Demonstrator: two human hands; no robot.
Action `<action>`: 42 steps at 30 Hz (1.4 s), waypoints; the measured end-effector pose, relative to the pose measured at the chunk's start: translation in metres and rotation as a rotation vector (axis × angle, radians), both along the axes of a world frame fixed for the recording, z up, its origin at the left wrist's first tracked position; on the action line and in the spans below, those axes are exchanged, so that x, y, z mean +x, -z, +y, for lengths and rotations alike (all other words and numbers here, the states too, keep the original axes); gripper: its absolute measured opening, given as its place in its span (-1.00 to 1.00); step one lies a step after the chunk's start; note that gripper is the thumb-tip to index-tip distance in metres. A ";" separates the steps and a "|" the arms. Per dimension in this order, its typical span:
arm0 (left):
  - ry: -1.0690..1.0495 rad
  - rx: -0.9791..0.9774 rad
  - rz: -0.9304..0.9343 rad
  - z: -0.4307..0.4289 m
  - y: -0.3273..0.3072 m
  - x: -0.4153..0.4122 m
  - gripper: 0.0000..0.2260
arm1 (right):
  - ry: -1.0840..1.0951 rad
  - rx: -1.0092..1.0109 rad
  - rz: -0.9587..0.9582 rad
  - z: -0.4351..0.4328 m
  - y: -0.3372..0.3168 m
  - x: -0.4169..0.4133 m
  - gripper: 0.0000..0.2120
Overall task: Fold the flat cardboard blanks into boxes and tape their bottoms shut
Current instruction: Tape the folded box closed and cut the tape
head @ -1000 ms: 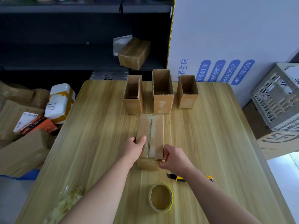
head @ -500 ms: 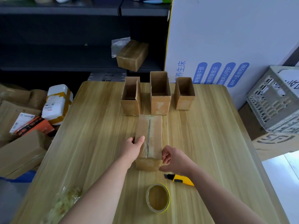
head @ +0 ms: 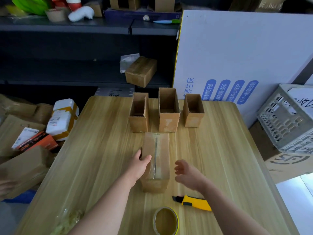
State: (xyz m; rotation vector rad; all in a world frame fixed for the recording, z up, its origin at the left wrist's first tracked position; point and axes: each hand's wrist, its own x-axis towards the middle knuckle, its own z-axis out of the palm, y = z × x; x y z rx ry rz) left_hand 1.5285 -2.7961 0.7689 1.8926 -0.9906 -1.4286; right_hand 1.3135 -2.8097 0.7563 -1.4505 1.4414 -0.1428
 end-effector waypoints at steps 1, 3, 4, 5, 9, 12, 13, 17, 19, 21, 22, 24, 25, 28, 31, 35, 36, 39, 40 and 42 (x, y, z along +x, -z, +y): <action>0.017 -0.013 0.014 0.000 -0.003 -0.001 -0.47 | 0.115 0.047 -0.125 -0.006 -0.007 -0.001 -0.47; 0.048 -0.039 0.027 0.000 -0.009 -0.005 -0.48 | 0.285 0.129 -0.363 -0.015 -0.022 0.003 -0.55; 0.051 -0.061 0.030 0.001 -0.011 -0.007 -0.47 | 0.354 0.136 -0.420 -0.018 -0.029 0.006 -0.61; 0.039 -0.086 0.039 0.002 -0.012 -0.009 -0.47 | 0.427 0.138 -0.451 -0.020 -0.036 0.008 -0.66; -0.026 -0.215 0.118 0.004 -0.028 -0.013 -0.58 | 0.635 0.146 -0.450 -0.024 -0.056 0.013 -0.56; -0.082 -0.276 0.209 0.004 -0.045 -0.023 -0.74 | 0.682 0.113 -0.424 -0.023 -0.068 0.015 -0.55; -0.100 -0.288 0.232 0.003 -0.051 -0.027 -0.72 | 0.685 0.078 -0.433 -0.022 -0.073 0.015 -0.62; -0.066 -0.297 0.158 0.006 -0.054 -0.035 -0.79 | 0.506 -0.085 -0.446 -0.012 -0.071 0.002 -0.81; -0.072 -0.257 0.130 0.009 -0.039 -0.035 -0.81 | 0.426 -0.160 -0.363 -0.004 -0.062 -0.006 -0.70; -0.054 -0.182 0.135 0.012 -0.018 -0.036 -0.72 | 0.380 -0.214 -0.217 0.005 -0.044 -0.012 -0.63; -0.037 -0.138 0.136 0.014 -0.006 -0.037 -0.65 | 0.368 -0.221 -0.130 0.008 -0.033 -0.013 -0.62; -0.010 -0.016 0.124 0.017 0.009 -0.041 -0.39 | 0.385 -0.150 -0.003 0.014 -0.009 -0.017 -0.66; 0.001 0.041 0.123 0.019 0.013 -0.043 -0.29 | 0.431 -0.083 -0.018 0.016 0.001 -0.018 -0.71; 0.010 0.102 0.190 0.022 0.011 -0.051 -0.38 | 0.618 0.101 -0.263 0.021 0.010 -0.015 -0.69; 0.034 0.064 0.224 0.020 0.018 -0.053 -0.42 | 0.633 0.110 -0.414 0.020 0.008 -0.015 -0.67; 0.053 0.010 0.238 0.013 0.024 -0.060 -0.44 | 0.562 -0.010 -0.265 0.013 0.011 -0.019 -0.48; 0.063 0.006 0.248 0.010 0.025 -0.063 -0.44 | 0.555 -0.037 -0.234 0.011 0.010 -0.022 -0.48; 0.083 0.020 0.289 -0.002 0.023 -0.078 -0.45 | 0.588 -0.071 -0.210 0.005 0.004 -0.042 -0.49; 0.104 0.028 0.306 -0.007 0.022 -0.085 -0.45 | 0.607 -0.079 -0.207 0.002 0.001 -0.051 -0.49; 0.146 0.026 0.334 -0.019 0.017 -0.103 -0.46 | 0.645 -0.092 -0.192 -0.005 -0.005 -0.069 -0.50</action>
